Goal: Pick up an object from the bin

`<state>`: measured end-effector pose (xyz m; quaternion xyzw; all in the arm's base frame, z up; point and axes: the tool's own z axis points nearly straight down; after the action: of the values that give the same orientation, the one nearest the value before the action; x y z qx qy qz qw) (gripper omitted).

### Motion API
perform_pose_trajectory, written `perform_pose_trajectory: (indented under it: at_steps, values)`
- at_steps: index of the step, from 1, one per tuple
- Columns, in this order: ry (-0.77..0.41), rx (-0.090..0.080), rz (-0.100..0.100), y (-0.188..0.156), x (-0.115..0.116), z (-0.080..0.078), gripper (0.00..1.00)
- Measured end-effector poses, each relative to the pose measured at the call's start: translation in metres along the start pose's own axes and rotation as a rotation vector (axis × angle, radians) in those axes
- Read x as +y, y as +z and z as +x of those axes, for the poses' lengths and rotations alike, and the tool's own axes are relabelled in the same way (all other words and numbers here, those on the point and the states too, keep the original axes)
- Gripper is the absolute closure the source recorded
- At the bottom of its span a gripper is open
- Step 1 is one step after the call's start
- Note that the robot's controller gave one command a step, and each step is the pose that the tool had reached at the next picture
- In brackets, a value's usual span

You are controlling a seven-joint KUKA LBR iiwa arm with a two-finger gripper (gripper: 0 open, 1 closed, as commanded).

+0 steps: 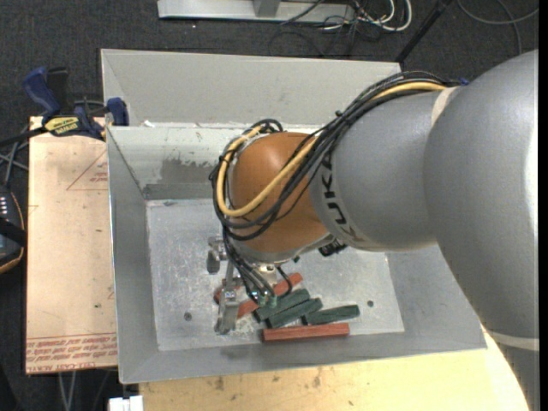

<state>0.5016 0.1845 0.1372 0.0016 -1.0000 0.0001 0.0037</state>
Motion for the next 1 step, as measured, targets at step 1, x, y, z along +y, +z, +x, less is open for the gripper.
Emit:
perform_pose_trajectory:
  at_steps: [1]
  values:
    - [0.003,-0.007,-0.001,-0.0034,-0.0006,-0.0021,0.0]
